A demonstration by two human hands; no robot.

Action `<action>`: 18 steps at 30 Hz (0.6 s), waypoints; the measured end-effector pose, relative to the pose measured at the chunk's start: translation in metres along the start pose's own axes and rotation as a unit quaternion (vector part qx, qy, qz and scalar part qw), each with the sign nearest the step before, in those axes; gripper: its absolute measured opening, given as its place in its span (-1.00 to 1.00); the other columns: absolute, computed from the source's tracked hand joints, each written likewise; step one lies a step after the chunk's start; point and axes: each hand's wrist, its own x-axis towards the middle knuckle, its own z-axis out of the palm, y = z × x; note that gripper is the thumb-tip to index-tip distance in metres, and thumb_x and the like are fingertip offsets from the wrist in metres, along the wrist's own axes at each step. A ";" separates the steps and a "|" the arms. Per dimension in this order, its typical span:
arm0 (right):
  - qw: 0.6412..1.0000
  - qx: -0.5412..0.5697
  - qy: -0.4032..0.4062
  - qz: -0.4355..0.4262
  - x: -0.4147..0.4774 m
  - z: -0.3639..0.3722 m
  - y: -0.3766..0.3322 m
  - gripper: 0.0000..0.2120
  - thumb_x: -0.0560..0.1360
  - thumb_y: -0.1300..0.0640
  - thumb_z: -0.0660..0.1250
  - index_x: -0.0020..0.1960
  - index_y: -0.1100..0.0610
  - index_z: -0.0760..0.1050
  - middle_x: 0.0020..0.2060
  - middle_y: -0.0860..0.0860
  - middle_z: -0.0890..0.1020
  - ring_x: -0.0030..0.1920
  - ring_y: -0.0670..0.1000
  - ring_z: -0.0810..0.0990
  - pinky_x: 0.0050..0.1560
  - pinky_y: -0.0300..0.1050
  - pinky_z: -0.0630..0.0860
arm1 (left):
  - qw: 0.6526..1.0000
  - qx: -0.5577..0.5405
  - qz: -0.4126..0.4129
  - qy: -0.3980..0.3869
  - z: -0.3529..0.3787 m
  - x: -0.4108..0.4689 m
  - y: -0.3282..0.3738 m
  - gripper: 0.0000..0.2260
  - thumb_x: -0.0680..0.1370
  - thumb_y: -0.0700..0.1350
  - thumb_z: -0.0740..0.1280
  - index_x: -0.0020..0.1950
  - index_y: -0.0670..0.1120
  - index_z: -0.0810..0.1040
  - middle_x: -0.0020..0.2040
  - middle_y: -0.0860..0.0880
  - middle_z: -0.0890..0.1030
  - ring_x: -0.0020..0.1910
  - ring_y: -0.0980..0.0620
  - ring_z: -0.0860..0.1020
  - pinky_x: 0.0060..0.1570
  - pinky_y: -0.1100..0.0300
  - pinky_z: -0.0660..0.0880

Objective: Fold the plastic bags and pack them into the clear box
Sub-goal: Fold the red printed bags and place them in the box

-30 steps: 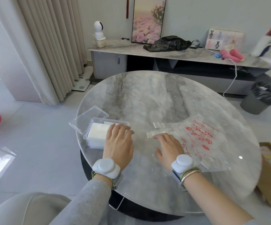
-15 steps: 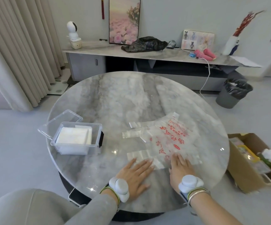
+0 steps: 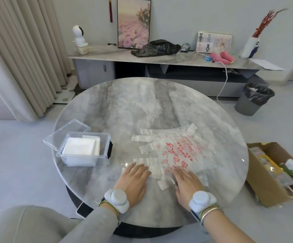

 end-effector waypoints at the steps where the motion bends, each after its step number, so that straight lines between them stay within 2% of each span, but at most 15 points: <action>1: 1.000 0.007 0.014 -0.020 0.000 0.004 0.001 -0.33 0.42 0.15 0.39 0.48 0.16 0.25 0.43 0.01 0.38 0.43 -0.05 0.33 0.42 -0.15 0.23 | 1.000 -0.015 0.007 -0.003 -0.003 0.000 0.003 -0.63 0.47 0.04 0.18 0.21 -0.02 0.55 0.23 0.02 0.58 0.26 -0.02 0.53 0.34 0.01 0.41; 2: 0.998 0.010 0.038 -0.043 0.000 0.010 0.002 -0.31 0.23 0.19 0.55 0.34 0.14 0.47 0.25 -0.01 0.58 0.26 -0.09 0.54 0.27 -0.17 0.42 | 0.999 -0.029 0.013 -0.005 -0.006 -0.001 0.005 -0.61 0.48 0.07 0.19 0.24 -0.02 0.54 0.26 0.02 0.57 0.28 -0.01 0.51 0.34 0.00 0.41; 3: 0.996 0.014 0.063 -0.062 0.001 0.016 0.004 -0.35 0.09 0.23 0.60 0.18 0.11 0.61 0.07 -0.04 0.68 0.09 -0.10 0.64 0.11 -0.17 0.54 | 0.999 -0.037 0.018 -0.008 -0.007 0.000 0.008 -0.58 0.50 0.12 0.20 0.26 -0.03 0.54 0.28 0.02 0.56 0.30 0.00 0.49 0.35 0.00 0.40; 4: 0.992 0.015 0.090 -0.082 0.001 0.020 0.003 -0.46 0.08 0.26 0.58 0.06 0.09 0.66 -0.03 -0.04 0.71 -0.01 -0.09 0.68 0.02 -0.16 0.58 | 0.999 -0.041 0.019 -0.010 -0.008 -0.001 0.010 -0.55 0.51 0.17 0.20 0.29 -0.03 0.53 0.30 0.02 0.55 0.32 0.00 0.48 0.36 0.00 0.38; 6: 0.985 0.000 0.134 -0.109 0.001 0.023 -0.001 -0.72 0.27 0.24 0.34 -0.07 0.09 0.69 -0.08 -0.02 0.72 -0.07 -0.07 0.70 -0.05 -0.15 0.60 | 0.999 -0.040 0.017 -0.015 -0.008 -0.003 0.012 -0.47 0.50 0.26 0.19 0.33 -0.04 0.52 0.34 0.02 0.53 0.36 0.00 0.46 0.41 0.03 0.31; 7: 0.984 0.000 0.137 -0.110 0.001 0.024 -0.003 -0.67 0.31 0.23 0.20 -0.10 0.09 0.69 -0.10 -0.02 0.72 -0.09 -0.07 0.70 -0.08 -0.17 0.61 | 0.999 -0.034 0.017 -0.019 -0.007 -0.004 0.011 -0.45 0.50 0.29 0.19 0.33 -0.03 0.53 0.35 0.02 0.52 0.36 0.00 0.45 0.43 0.05 0.26; 9: 0.985 0.012 0.144 -0.097 0.000 0.023 -0.006 -0.62 0.31 0.21 0.13 -0.11 0.07 0.70 -0.12 -0.03 0.72 -0.12 -0.06 0.70 -0.19 -0.21 0.62 | 0.999 -0.024 0.017 -0.031 -0.007 -0.006 0.009 -0.40 0.48 0.36 0.17 0.33 -0.01 0.54 0.39 0.02 0.49 0.39 0.00 0.43 0.45 0.05 0.26; 11: 0.984 0.050 0.149 -0.086 -0.003 0.017 -0.013 -0.74 0.29 0.23 0.33 -0.09 0.05 0.69 -0.18 -0.06 0.72 -0.21 -0.06 0.70 -0.34 -0.26 0.59 | 0.999 -0.030 0.011 -0.033 -0.009 -0.006 0.007 -0.31 0.46 0.43 0.15 0.37 -0.01 0.51 0.43 0.02 0.44 0.42 0.00 0.40 0.43 0.00 0.28; 13: 0.981 0.108 0.150 -0.050 -0.001 0.015 -0.024 -0.61 0.17 0.29 0.56 -0.04 0.02 0.68 -0.26 -0.09 0.70 -0.32 -0.06 0.66 -0.46 -0.29 0.51 | 0.999 -0.039 0.001 -0.035 -0.011 -0.007 0.006 -0.22 0.42 0.49 0.12 0.40 -0.04 0.48 0.45 0.01 0.42 0.42 0.02 0.38 0.42 -0.01 0.30; 14: 0.980 0.126 0.152 -0.030 -0.001 0.015 -0.028 -0.56 0.17 0.29 0.59 0.01 0.00 0.67 -0.29 -0.10 0.69 -0.35 -0.05 0.65 -0.47 -0.28 0.50 | 0.999 -0.037 -0.001 -0.033 -0.012 -0.007 0.006 -0.20 0.41 0.49 0.12 0.41 -0.05 0.47 0.44 0.01 0.43 0.41 0.03 0.40 0.41 0.00 0.32; 16: 0.975 0.163 0.148 -0.011 -0.002 0.013 -0.041 -0.58 0.34 0.25 0.49 0.16 -0.05 0.59 -0.24 -0.09 0.69 -0.27 -0.02 0.65 -0.37 -0.18 0.56 | 1.000 -0.019 0.001 -0.008 -0.012 -0.007 0.007 -0.27 0.38 0.42 0.19 0.35 -0.05 0.52 0.36 0.03 0.52 0.32 0.03 0.49 0.32 0.05 0.43; 18: 0.970 0.198 0.142 -0.004 -0.003 0.012 -0.054 -0.63 0.50 0.19 0.35 0.27 -0.06 0.49 -0.07 -0.13 0.69 -0.10 -0.04 0.66 -0.16 -0.14 0.57 | 0.999 -0.013 -0.015 0.032 -0.012 -0.007 0.006 -0.43 0.35 0.32 0.33 0.21 0.00 0.62 0.21 0.09 0.62 0.19 0.06 0.58 0.18 0.13 0.52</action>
